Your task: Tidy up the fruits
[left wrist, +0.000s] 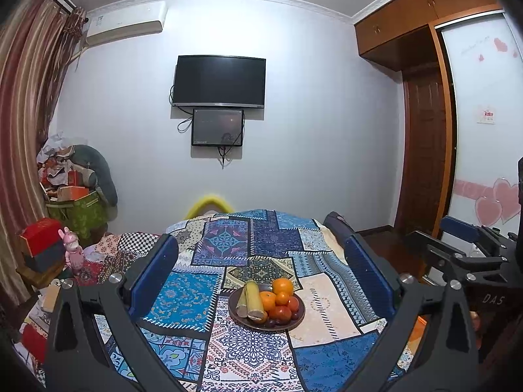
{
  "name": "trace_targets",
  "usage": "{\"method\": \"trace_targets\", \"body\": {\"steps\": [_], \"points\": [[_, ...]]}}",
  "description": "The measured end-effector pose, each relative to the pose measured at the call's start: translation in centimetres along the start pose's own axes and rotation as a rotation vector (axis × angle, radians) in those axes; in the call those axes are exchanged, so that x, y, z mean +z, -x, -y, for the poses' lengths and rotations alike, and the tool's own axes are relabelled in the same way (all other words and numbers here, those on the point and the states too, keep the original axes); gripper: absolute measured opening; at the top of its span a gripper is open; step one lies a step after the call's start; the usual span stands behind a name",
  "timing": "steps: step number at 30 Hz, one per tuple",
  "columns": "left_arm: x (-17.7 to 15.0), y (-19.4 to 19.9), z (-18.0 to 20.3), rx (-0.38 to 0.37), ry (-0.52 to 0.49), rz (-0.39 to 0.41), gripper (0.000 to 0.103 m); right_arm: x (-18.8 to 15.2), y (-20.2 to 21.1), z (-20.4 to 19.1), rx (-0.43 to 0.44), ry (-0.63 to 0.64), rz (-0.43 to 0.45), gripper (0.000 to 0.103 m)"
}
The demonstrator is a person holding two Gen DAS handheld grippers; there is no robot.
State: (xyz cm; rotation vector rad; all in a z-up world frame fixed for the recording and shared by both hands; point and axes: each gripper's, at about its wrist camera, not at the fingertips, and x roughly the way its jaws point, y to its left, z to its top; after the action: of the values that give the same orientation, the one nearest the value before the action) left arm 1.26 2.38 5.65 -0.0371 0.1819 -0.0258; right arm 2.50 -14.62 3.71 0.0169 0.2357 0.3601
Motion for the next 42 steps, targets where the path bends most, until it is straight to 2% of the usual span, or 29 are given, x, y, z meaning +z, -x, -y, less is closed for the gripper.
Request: {"method": "trace_targets", "body": {"steps": [42], "points": [[0.0,-1.1,0.1,-0.027,0.016,-0.02,0.103,0.4,0.1,0.5,-0.04,-0.012,0.017,0.103]]}}
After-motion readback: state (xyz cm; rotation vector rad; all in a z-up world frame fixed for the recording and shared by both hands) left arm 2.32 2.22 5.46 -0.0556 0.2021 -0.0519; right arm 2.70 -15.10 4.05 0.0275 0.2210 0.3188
